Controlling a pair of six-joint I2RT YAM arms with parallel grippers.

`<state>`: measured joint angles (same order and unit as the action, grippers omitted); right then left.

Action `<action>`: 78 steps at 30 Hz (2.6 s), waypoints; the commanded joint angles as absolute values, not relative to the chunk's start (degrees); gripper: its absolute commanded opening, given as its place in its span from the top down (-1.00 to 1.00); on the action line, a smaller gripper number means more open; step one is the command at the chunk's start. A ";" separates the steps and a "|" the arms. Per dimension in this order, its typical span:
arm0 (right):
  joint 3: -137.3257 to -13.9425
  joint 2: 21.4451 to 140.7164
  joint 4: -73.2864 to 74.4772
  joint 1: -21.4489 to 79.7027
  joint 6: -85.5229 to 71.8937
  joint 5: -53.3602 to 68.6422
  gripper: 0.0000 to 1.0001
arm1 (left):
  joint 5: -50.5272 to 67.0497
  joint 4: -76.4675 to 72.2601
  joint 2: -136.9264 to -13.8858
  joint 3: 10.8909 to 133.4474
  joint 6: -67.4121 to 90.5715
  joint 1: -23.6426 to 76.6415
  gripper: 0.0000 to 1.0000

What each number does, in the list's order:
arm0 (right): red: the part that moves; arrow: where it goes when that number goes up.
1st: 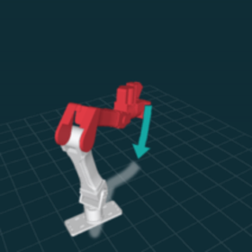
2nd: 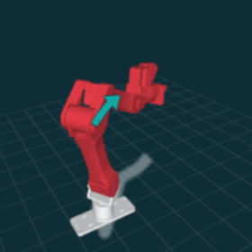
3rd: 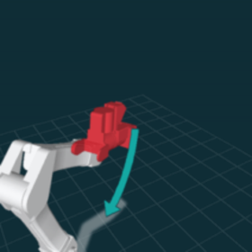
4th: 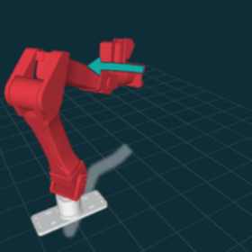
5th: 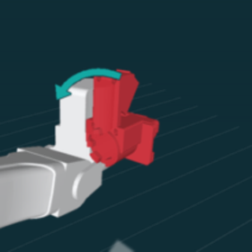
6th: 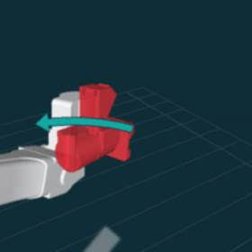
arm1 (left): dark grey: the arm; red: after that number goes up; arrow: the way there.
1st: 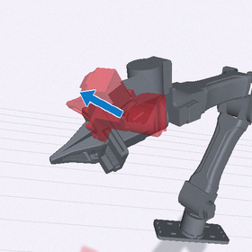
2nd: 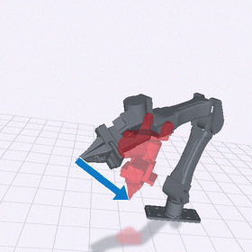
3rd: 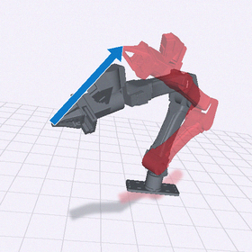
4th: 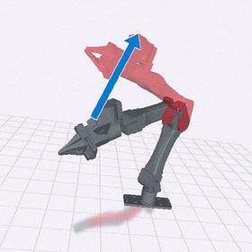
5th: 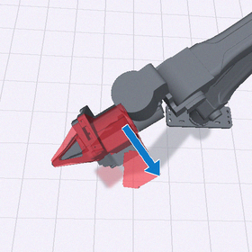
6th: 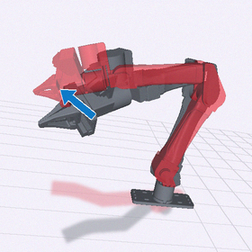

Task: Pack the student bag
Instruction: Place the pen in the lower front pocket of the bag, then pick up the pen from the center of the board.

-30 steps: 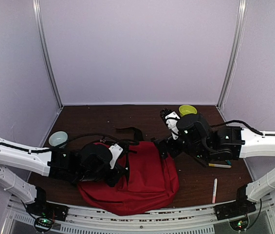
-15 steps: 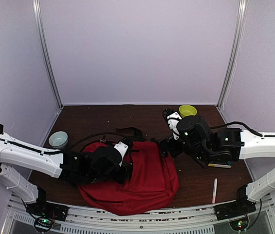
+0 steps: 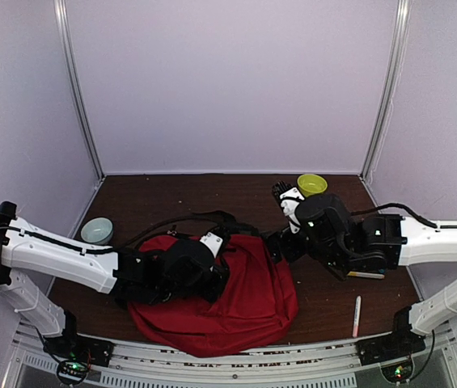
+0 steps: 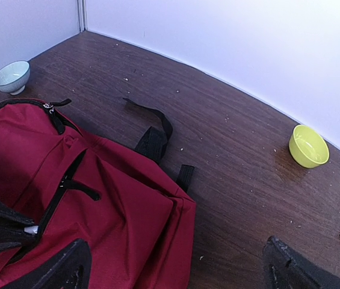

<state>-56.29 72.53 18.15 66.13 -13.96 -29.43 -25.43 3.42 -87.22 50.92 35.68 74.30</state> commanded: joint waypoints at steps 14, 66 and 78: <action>-56.61 71.40 17.88 65.80 -14.68 -29.63 -1.00 | -11.24 -2.74 -79.26 47.29 33.03 74.25 -0.15; -55.55 65.37 23.75 61.59 -14.97 -37.56 -1.00 | -15.25 16.17 -71.67 51.17 33.54 72.90 -0.34; -51.58 57.63 31.03 48.86 -23.75 -35.32 -1.00 | -21.42 20.02 -64.72 46.96 34.09 72.06 -0.67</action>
<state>-52.97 59.42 26.15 52.49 -18.61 -34.63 -18.70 19.11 -65.73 47.59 34.37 72.51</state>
